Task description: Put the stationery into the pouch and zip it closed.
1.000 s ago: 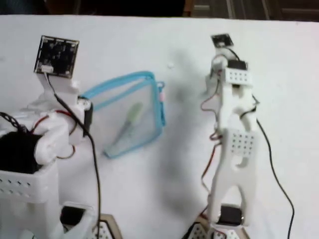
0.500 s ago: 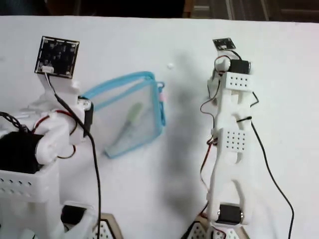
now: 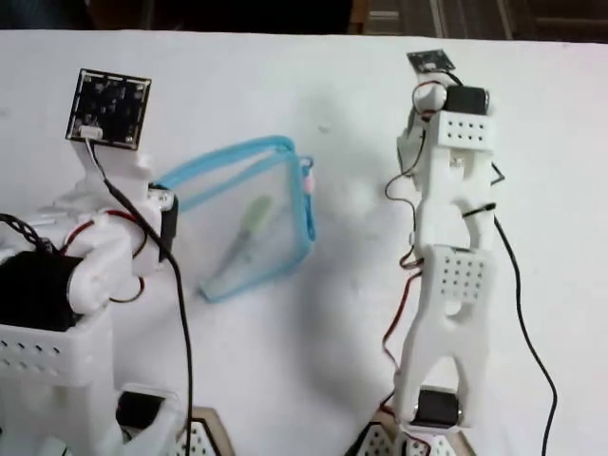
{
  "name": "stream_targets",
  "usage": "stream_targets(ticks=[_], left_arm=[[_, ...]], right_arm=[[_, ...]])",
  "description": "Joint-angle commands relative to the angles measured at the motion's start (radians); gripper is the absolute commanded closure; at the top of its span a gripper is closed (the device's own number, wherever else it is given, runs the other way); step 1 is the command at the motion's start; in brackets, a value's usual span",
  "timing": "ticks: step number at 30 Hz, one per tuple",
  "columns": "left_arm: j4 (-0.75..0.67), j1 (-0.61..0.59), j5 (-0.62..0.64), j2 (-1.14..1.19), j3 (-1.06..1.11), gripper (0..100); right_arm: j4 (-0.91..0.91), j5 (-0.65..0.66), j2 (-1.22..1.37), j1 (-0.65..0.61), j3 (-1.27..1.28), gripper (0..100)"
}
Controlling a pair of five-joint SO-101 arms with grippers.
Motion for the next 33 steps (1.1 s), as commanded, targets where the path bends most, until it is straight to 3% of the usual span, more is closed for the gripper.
stream_targets(ticks=[1, 8, 17, 22, 25, 33], left_arm=[[0.023, -0.008, -0.011, 0.004, 0.038, 98], [0.02, -0.007, -0.011, 0.004, 0.038, 98], [0.018, -0.007, -0.011, 0.004, 0.038, 98], [0.02, -0.007, -0.011, 0.004, 0.038, 98], [0.021, -0.007, -0.011, 0.004, 0.038, 98], [0.023, -0.007, -0.011, 0.004, 0.038, 98]], right_arm=[[0.015, -0.002, -0.277, -0.027, 0.311, 98.1], [-0.188, 0.0, -0.598, -0.031, 0.876, 98.1], [-0.673, -0.002, -0.964, -0.148, 1.631, 98.1], [-0.717, -0.012, -0.992, -0.211, 1.746, 98.1], [-0.717, -0.101, -0.972, -0.205, 1.745, 95.6], [-0.717, -0.121, -0.957, -0.216, 1.743, 67.5]])
